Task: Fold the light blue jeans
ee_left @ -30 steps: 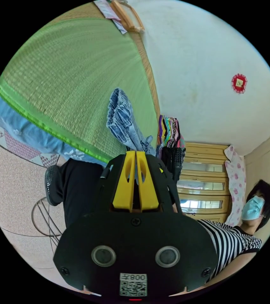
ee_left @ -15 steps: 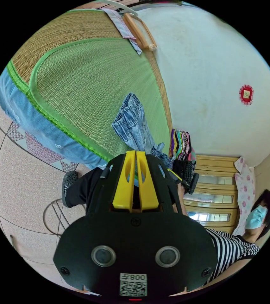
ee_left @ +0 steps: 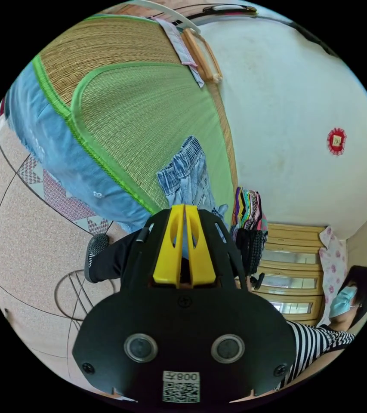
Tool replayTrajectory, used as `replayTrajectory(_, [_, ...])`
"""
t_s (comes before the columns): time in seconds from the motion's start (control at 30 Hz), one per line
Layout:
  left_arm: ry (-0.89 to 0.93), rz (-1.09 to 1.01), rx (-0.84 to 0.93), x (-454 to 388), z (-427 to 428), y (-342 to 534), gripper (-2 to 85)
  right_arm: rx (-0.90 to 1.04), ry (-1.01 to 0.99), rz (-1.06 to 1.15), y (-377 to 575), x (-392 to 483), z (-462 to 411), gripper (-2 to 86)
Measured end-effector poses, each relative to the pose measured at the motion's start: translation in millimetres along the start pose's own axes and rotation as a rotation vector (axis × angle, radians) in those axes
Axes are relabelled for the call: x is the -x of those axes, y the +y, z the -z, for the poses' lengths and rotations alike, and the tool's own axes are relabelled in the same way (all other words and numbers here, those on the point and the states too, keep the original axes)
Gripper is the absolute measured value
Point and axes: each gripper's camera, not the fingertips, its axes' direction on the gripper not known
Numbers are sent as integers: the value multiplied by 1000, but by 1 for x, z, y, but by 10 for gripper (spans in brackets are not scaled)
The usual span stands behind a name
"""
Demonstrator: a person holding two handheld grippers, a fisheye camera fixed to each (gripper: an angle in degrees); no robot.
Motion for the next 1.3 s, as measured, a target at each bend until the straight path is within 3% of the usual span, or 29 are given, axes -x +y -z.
replayTrajectory(0.1, [25, 16, 44, 1, 0, 6, 30, 33, -115, 121, 23, 44, -24, 50])
replayTrajectory(0.2, [46, 15, 100, -5, -8, 9, 49, 111, -190, 399, 46, 137, -50, 66])
replayTrajectory(0.37, [46, -28, 194, -23, -24, 7, 65, 154, -91, 847, 95, 287, -91, 82])
replayTrajectory(0.47, [28, -51, 220, -34, -24, 7, 66, 197, -26, 944, 107, 329, -122, 81])
replayTrajectory(0.8, [-22, -55, 238, -58, -14, 6, 26, 239, -1, 981, 120, 361, -165, 55])
replayTrajectory(1.03, [80, -91, 209, -91, 4, 13, 10, 251, -67, 915, 114, 349, -181, 1])
replayTrajectory(1.3, [207, -256, 101, -162, 35, 13, 7, 93, -418, 642, 65, 264, -122, 0])
